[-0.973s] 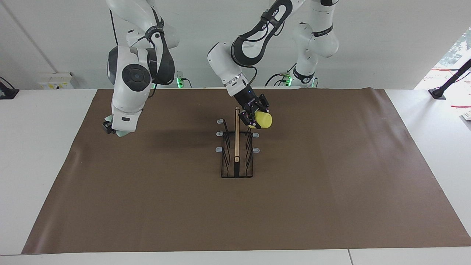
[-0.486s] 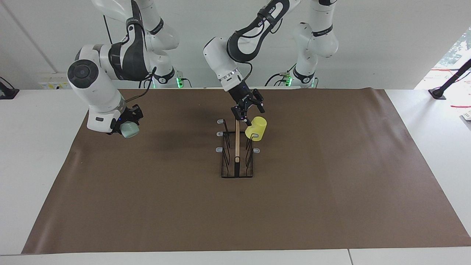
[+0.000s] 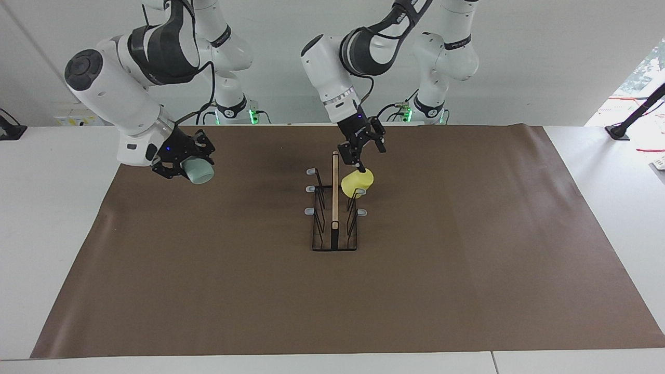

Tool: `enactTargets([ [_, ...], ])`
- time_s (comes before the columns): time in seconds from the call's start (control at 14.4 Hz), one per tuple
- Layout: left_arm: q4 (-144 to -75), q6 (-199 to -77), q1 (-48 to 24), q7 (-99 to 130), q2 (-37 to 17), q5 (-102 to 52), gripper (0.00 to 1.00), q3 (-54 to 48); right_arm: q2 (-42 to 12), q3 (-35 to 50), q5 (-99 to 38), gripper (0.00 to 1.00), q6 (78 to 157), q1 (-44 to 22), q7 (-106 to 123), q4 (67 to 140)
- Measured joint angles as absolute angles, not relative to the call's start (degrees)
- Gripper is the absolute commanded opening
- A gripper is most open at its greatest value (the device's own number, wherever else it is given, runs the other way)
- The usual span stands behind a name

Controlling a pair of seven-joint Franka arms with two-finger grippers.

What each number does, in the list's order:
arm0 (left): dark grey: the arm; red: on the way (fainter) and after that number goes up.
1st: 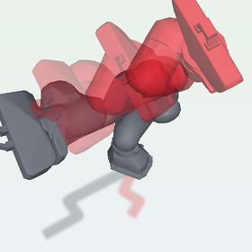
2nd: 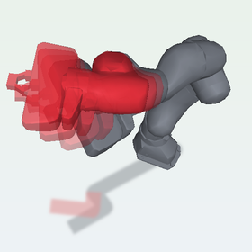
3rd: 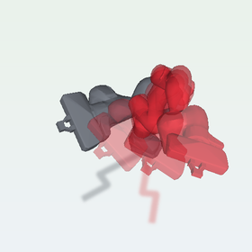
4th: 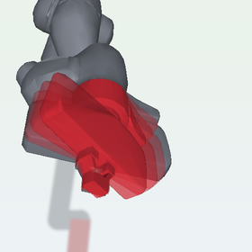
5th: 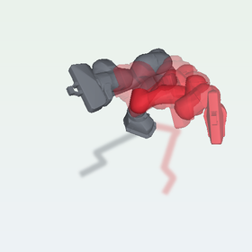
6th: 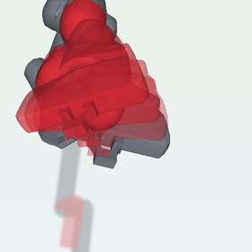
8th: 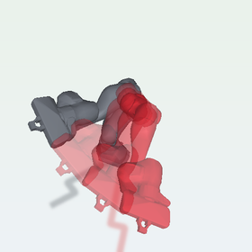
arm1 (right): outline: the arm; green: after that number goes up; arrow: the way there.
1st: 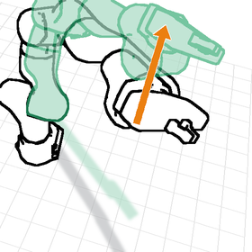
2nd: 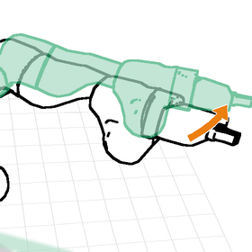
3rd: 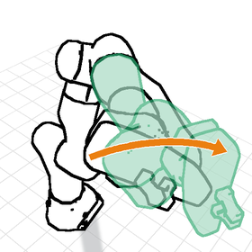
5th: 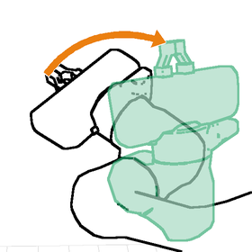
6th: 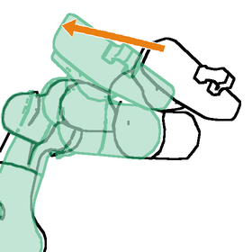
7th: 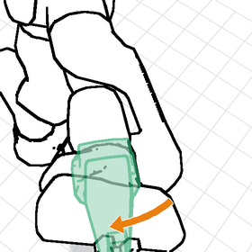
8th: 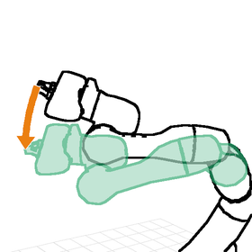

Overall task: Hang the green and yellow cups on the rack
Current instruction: 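Hang the yellow cup on the rack peg with the left gripper, then withdraw the left gripper while the right gripper brings the green cup closer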

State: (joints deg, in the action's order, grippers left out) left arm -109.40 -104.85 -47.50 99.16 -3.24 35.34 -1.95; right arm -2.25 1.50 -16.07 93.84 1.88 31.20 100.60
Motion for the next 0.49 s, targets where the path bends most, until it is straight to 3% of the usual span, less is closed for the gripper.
enactTargets([
  [0.49,-109.5,-109.8,-26.5,50.7,-1.0,15.2,1.0,-1.4,-1.0,1.2,-43.1,0.0,95.5,8.5,43.8,105.0],
])
